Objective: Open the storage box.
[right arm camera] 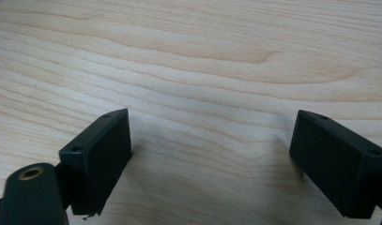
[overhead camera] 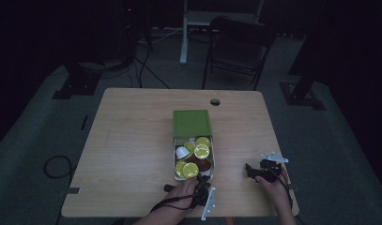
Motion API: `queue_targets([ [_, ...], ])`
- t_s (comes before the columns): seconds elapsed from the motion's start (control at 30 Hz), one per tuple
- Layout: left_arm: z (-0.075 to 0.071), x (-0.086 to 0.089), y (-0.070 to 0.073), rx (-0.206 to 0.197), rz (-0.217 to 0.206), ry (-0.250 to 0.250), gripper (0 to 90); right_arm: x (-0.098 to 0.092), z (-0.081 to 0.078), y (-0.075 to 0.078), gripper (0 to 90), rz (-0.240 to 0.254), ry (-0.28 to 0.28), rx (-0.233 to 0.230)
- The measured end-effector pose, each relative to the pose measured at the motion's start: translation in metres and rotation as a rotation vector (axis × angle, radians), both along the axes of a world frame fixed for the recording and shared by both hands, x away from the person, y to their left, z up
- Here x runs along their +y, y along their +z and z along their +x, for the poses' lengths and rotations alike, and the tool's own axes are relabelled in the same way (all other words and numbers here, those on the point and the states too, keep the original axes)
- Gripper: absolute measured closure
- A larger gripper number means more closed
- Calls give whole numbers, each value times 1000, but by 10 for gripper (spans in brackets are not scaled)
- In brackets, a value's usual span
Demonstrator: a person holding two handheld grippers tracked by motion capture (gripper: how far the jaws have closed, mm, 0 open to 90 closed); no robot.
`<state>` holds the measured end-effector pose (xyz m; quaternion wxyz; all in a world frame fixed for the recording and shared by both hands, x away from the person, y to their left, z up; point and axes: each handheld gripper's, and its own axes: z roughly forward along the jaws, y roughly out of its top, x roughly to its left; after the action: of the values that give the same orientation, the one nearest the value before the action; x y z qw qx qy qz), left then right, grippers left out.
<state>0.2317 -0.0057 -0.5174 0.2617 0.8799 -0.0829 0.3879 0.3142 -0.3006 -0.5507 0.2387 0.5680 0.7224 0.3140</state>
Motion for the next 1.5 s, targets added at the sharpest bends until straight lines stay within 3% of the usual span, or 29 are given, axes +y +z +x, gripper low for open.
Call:
queue_targets([
  [0.07,0,1,3,15,-9,-1,699,0,0,0,126,0,0,0],
  [0.1,0,3,6,45,-31,1,699,0,0,0,126,0,0,0],
  [0.2,-1,4,9,51,-43,0,700,0,0,0,126,0,0,0],
  [0.3,-5,6,12,90,-80,-8,700,0,0,0,126,0,0,0],
  [0.4,-6,7,13,101,-81,-12,700,0,0,0,126,0,0,0],
  [0.43,-8,10,14,128,-93,-14,700,0,0,0,126,0,0,0],
  [0.57,-10,15,14,167,-109,-9,710,0,0,0,126,0,0,0],
  [1.07,-11,41,13,255,-122,21,709,0,0,0,126,0,0,0],
  [1.5,-13,67,9,306,-130,68,706,0,0,0,126,0,0,0],
])
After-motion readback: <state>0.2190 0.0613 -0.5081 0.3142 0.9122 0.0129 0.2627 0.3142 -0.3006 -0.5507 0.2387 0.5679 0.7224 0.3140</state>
